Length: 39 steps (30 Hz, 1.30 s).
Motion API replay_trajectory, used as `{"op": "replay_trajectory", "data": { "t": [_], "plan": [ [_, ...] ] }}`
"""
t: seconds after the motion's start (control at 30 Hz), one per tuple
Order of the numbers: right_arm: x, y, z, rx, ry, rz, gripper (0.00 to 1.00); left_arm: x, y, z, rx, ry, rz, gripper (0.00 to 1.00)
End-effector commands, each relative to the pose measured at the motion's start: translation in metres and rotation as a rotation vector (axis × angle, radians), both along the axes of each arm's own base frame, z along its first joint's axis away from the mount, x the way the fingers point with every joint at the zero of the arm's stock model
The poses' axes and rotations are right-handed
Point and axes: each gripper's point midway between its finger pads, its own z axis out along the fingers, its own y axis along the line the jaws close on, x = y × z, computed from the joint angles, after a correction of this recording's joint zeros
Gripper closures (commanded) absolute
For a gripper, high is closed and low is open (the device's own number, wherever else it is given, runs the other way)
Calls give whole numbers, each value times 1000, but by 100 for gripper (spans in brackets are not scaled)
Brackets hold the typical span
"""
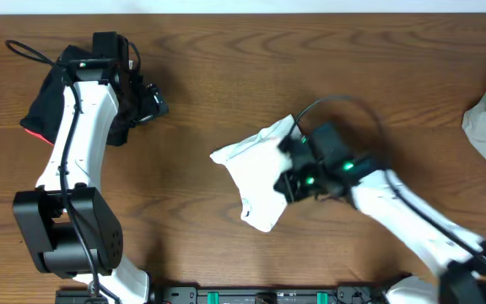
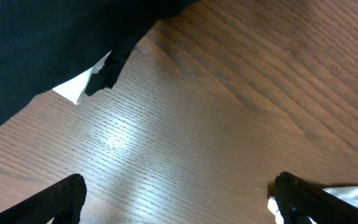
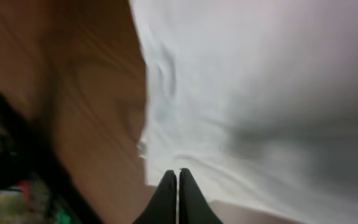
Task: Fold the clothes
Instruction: 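Release the bundle and retract the right gripper to the right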
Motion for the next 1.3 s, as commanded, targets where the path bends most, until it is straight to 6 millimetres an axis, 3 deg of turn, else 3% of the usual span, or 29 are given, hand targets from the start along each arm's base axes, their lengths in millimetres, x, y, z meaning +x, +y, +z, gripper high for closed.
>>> {"op": "replay_trajectory", "data": {
  "t": [0.0, 0.1, 0.17, 0.27, 0.33, 0.37, 0.5, 1.13, 1.27],
  "plan": [
    [32, -23, 58, 19, -169, -65, 96, 3, 1, 7, 1, -20, 12, 2],
    [55, -74, 78, -103, -264, -215, 85, 3, 1, 7, 1, -20, 12, 2],
    [65, -115, 85, -198, -310, -342, 64, 3, 1, 7, 1, -20, 12, 2],
    [70, -164, 88, -326, -336, -489, 48, 3, 1, 7, 1, -20, 12, 2],
    [68, -197, 86, -435, -335, -580, 28, 3, 1, 7, 1, -20, 12, 2],
    [66, -210, 85, -482, -329, -613, 1, 3, 1, 7, 1, -20, 12, 2],
    [60, -232, 80, -559, -298, -664, 1, 3, 1, 7, 1, -20, 12, 2],
    [60, -232, 79, -559, -297, -664, 1, 15, 1, 10, -2, -70, 11, 2],
    [60, -232, 79, -559, -297, -664, 1, 9, -31, 10, -156, -46, -37, 2]
  ]
}}
